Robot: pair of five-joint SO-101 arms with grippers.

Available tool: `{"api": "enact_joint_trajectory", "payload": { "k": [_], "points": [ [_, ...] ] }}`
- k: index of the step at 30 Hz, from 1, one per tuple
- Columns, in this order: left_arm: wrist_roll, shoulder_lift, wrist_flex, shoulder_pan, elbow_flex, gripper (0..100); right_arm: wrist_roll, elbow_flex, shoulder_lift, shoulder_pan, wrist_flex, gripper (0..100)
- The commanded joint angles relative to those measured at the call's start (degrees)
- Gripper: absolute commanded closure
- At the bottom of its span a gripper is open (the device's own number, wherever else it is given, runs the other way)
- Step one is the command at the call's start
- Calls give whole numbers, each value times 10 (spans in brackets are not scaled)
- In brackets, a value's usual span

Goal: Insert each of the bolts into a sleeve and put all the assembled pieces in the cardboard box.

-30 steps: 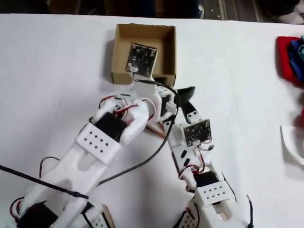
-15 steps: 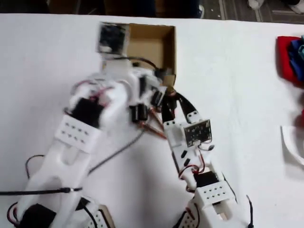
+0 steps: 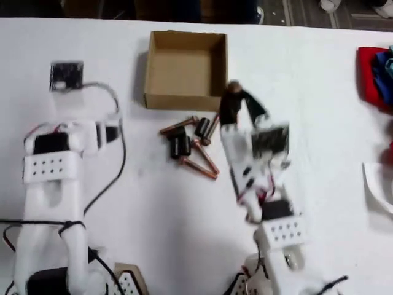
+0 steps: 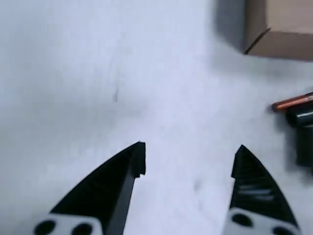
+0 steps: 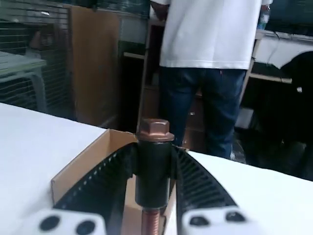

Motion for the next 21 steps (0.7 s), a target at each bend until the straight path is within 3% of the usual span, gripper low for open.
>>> {"api": "enact_joint_trajectory", "payload": {
  "k": [1, 4, 7, 11, 18, 21],
  "points": [
    [-6, 1, -142, -7, 108, 710, -2, -241, 167, 15, 97, 978],
    [-6, 1, -238, -7, 180, 710, -3, -405, 309, 15, 242, 978],
    [-4, 1, -277, -7, 202, 710, -49, -547, 406, 12, 401, 978],
    [-2, 8, -281, -4, 210, 710, -146, -733, 573, 4, 485, 978],
    [-5, 131, -269, 20, 141, 710, -152, -1267, 938, 12, 684, 978],
    [-6, 180, -218, 20, 87, 710, -149, -1481, 1072, 5, 735, 978]
  ]
}}
